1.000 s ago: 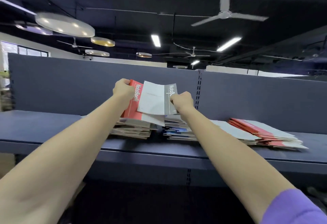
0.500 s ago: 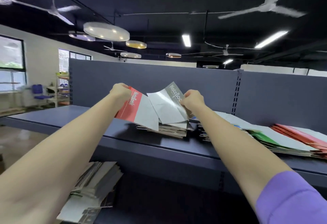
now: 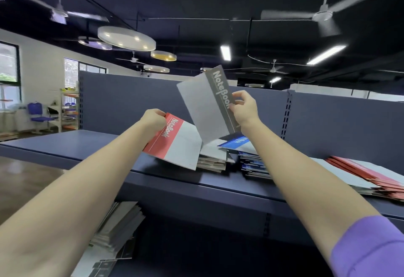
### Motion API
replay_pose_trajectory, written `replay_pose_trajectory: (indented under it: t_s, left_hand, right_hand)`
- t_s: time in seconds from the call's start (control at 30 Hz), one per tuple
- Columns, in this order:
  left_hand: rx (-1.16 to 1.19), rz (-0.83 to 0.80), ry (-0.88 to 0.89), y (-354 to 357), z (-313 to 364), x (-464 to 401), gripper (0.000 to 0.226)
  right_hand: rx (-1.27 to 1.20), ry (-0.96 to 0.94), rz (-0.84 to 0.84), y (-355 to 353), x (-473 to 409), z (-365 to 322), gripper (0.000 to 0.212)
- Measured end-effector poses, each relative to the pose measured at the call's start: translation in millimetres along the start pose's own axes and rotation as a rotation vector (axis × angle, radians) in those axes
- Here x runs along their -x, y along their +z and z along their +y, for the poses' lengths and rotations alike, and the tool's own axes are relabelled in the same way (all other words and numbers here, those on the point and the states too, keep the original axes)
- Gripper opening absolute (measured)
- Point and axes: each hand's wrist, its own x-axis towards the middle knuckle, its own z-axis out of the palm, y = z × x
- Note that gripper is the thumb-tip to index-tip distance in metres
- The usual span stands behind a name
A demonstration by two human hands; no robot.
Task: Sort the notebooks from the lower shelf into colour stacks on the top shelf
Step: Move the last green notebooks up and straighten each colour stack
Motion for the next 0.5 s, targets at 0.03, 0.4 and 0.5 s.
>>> replay_pose_trajectory:
  t_s: [0.03, 0.4, 0.5]
  left_hand:
    - [0.001, 0.009, -0.006, 0.0, 0.3, -0.1, 0.036]
    - [0.025, -0.005, -0.039, 8.4, -7.2, -1.5, 0.037]
    - [0.039, -0.011, -0.066, 11.3, -11.6, -4.4, 0.038]
  right_hand:
    - [-0.055, 0.025, 0.024, -1.3, -0.8, -2.2, 0.014]
    - [0.585, -0.167, -0.278, -1.0, 7.9, 31.6, 0.040]
    - [0.624, -0.157, -0.299, -0.7, 9.9, 46.0, 0.048]
